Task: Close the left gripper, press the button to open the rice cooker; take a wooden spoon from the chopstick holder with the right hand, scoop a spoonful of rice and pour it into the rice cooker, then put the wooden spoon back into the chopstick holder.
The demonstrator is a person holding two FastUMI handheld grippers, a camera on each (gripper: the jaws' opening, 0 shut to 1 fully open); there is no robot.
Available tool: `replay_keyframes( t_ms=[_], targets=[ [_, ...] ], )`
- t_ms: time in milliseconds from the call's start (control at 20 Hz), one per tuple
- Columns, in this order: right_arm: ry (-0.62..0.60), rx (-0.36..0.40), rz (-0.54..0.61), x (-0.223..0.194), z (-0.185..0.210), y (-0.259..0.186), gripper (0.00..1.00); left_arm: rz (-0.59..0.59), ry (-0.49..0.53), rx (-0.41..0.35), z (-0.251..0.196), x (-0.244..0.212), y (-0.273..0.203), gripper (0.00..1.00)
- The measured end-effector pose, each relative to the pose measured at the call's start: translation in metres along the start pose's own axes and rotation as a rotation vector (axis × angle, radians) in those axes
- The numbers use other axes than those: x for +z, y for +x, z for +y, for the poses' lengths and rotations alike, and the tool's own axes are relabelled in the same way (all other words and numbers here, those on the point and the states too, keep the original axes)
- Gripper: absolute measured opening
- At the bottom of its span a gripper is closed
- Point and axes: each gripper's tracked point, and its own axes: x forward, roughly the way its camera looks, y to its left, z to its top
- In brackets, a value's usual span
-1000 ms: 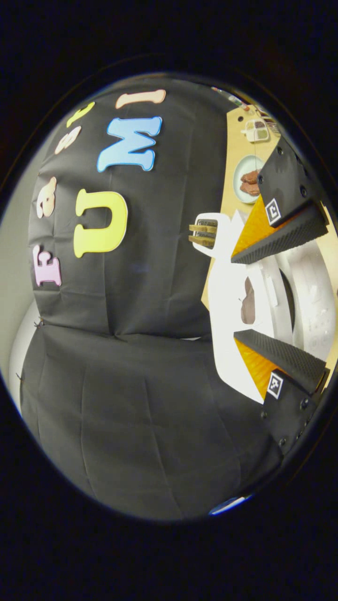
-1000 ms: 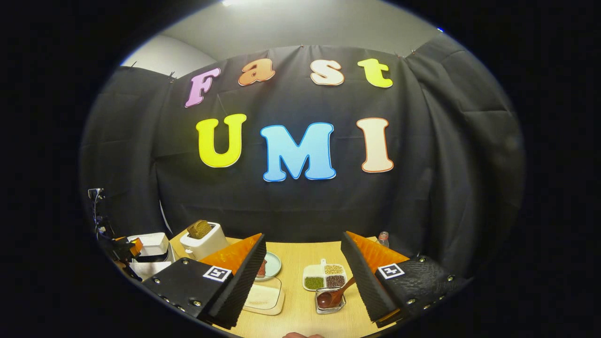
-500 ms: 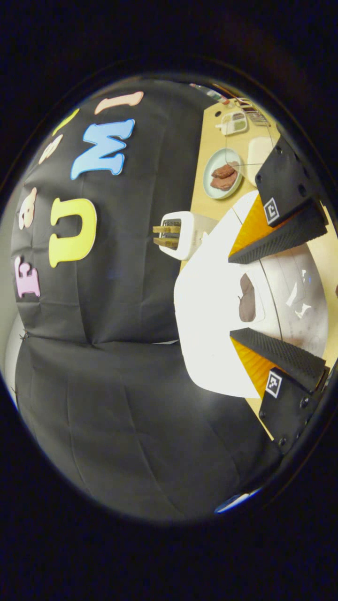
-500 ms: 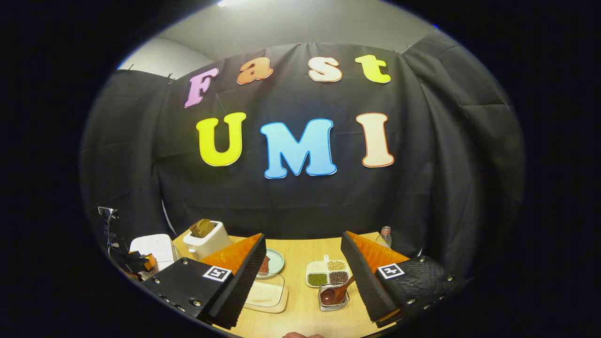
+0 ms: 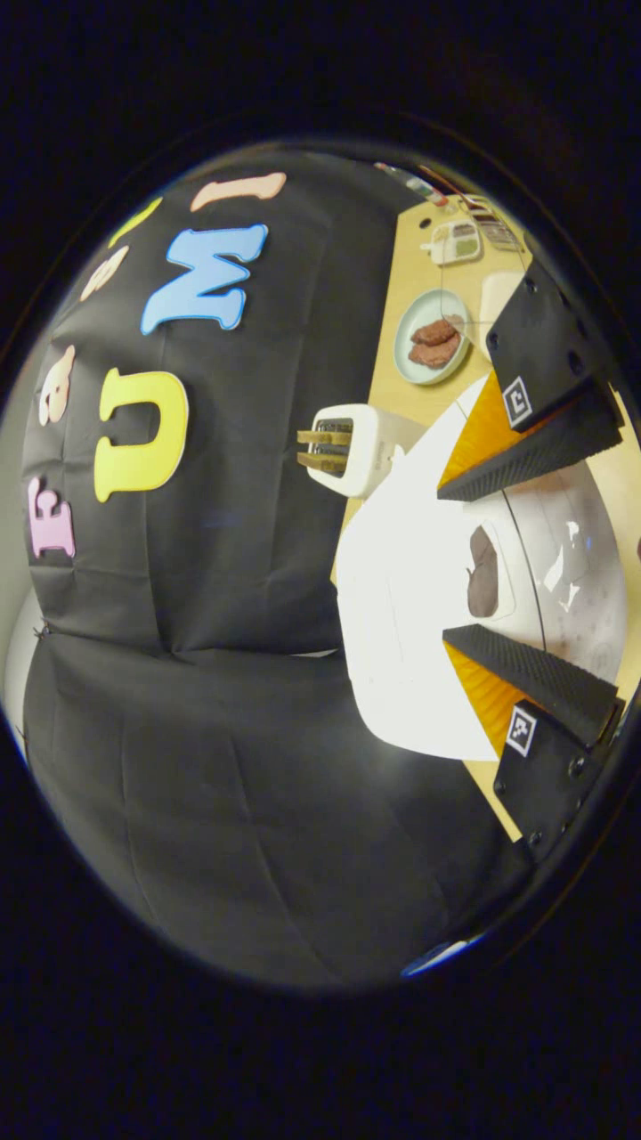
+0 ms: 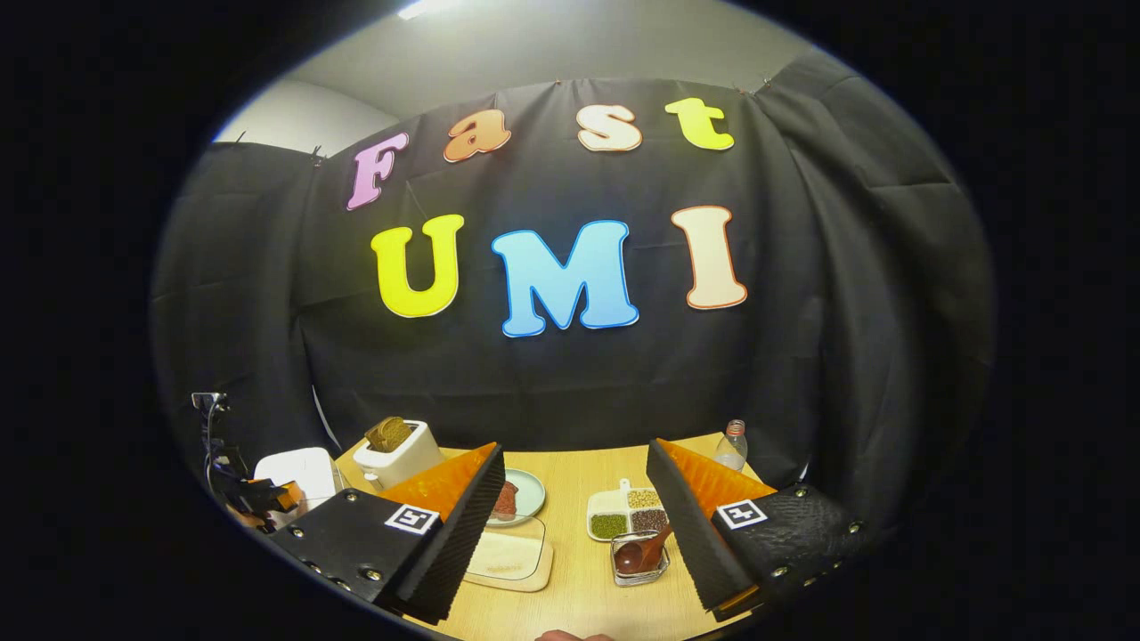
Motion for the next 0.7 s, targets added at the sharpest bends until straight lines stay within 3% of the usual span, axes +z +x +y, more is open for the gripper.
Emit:
replay_keyframes(
  t_ms=[250, 350, 400, 450, 700],
  targets=[
    [-0.009, 0.007, -0.028, 0.012, -0.003, 0.001, 0.98, -0.179, 0.0, -0.054, -0.028, 0.083, -0.044, 0.96],
    [-0.011, 0.025, -0.055, 0.022, 0.004, 0.0, 0.98, -0.226, -0.001, -0.117, -0.058, 0.114, -0.068, 0.96],
    [-0.013, 0.029, -0.07, 0.027, 0.006, 0.0, 0.93, -0.25, 0.005, -0.144, -0.074, 0.129, -0.082, 0.96],
    [-0.018, 0.037, -0.078, 0.031, 0.009, -0.001, 0.98, -0.286, 0.02, -0.169, -0.088, 0.145, -0.097, 0.96],
    [-0.029, 0.032, -0.124, 0.061, 0.019, -0.013, 0.98, -0.412, 0.073, -0.316, -0.164, 0.19, -0.182, 0.96]
  ],
)
